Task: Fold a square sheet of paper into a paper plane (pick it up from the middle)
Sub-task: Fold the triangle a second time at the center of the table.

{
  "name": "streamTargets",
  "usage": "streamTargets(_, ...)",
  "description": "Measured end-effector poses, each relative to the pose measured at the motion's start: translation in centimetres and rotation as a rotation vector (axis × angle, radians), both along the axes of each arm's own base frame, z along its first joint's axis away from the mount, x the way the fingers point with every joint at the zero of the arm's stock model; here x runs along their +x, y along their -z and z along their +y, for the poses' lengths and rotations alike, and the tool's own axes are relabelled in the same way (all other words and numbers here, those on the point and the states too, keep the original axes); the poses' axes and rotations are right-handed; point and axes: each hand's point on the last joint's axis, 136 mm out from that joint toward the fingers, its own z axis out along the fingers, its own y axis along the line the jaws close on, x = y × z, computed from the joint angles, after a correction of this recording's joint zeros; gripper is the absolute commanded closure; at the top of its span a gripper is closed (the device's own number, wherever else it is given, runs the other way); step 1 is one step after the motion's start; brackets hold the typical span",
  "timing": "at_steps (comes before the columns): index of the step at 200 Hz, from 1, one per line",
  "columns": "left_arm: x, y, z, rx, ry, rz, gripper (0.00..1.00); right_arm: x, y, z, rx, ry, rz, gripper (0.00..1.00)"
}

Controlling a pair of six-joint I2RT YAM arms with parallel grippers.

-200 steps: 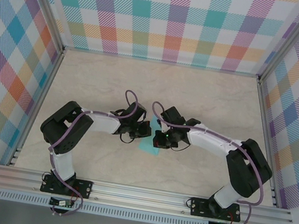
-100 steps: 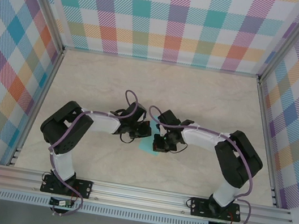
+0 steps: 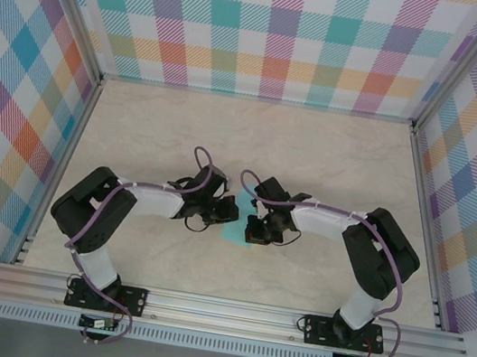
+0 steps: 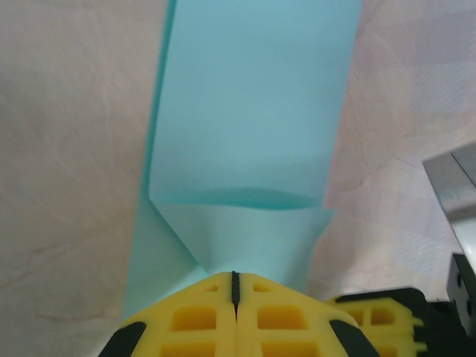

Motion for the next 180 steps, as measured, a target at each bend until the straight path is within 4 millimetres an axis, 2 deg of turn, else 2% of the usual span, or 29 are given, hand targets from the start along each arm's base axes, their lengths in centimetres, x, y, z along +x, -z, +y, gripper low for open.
streamTargets(35,-1.2,-0.2,-1.6,-0.043,0.039,0.005,1.0,0.0,0.0,0.0,0.001,0.005,0.003,1.0)
streamTargets(56,-1.8,0.6,-2.3,-0.042,0.059,0.017,1.0,0.0,0.0,0.0,0.001,0.005,0.004,1.0)
streamTargets(82,-2.0,1.5,-2.4,-0.03,0.057,0.034,1.0,0.0,0.0,0.0,0.002,0.006,0.005,1.0)
streamTargets(180,-1.2,1.6,-1.7,-0.015,0.042,0.01,1.0,-0.1,0.4,-0.2,0.002,0.011,0.007,1.0)
